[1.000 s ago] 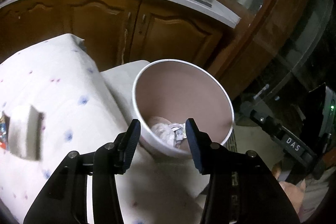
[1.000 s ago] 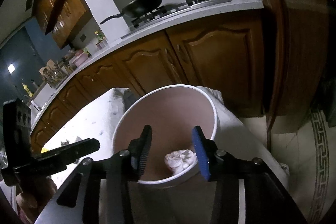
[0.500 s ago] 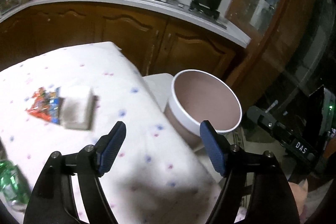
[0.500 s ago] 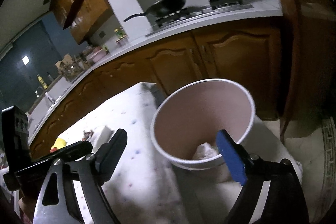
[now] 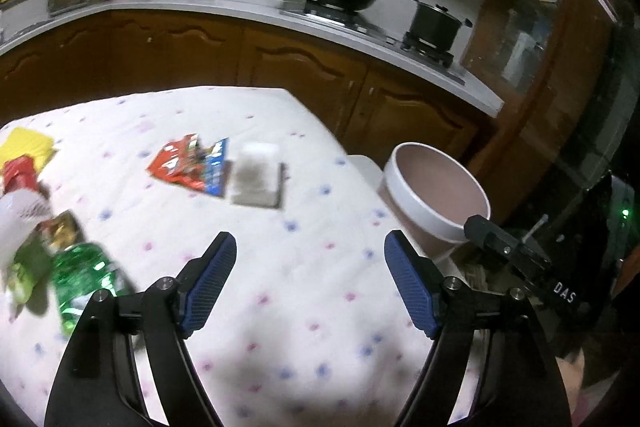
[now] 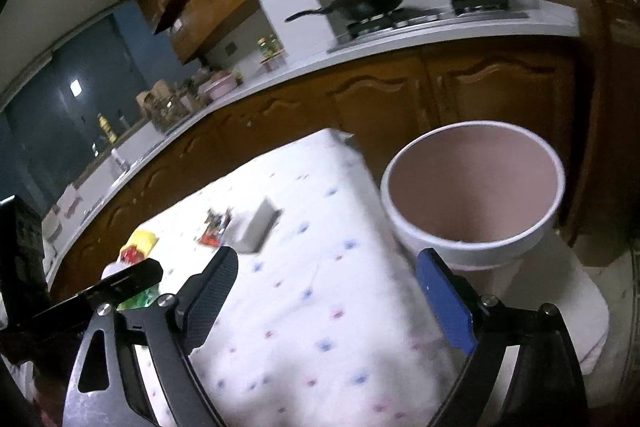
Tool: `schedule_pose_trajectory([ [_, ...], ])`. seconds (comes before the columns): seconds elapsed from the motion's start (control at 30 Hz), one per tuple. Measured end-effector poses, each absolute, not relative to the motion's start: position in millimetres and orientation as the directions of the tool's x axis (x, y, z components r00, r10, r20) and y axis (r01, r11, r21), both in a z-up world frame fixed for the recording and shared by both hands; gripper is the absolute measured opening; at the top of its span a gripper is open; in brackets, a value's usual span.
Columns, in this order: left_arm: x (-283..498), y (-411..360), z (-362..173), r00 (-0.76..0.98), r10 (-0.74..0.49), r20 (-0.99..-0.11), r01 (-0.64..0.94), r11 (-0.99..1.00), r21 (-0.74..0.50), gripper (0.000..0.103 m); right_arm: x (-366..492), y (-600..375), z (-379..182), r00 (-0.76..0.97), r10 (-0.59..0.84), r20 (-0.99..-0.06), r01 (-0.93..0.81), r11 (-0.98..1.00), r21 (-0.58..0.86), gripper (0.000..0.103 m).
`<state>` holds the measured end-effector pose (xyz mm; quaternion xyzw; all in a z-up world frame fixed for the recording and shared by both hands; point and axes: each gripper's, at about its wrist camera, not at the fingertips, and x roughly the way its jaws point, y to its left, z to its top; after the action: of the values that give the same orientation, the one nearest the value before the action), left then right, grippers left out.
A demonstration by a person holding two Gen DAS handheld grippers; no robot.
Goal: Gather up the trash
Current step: 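Move both open tools back over the table, then grasp the white foam net sleeve with the left tool while the right tool grasps a white sponge block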
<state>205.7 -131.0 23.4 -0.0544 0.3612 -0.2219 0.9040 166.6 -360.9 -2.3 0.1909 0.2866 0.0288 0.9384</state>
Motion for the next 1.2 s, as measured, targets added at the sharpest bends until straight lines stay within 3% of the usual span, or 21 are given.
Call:
schedule_pose_trajectory([
  [0.77,184,18,17,0.756,-0.257,-0.603,0.121,0.959,-0.257,0.080,191,-257,-10,0.778,0.264,-0.570,-0.082,0.943,0.324,0.092],
  [1.2,198,71,11,0.752,-0.188,-0.632,0.021,0.965,-0.262,0.080,210,-236,-14,0.754,0.277,-0.595,-0.098,0.944,0.315,0.092],
])
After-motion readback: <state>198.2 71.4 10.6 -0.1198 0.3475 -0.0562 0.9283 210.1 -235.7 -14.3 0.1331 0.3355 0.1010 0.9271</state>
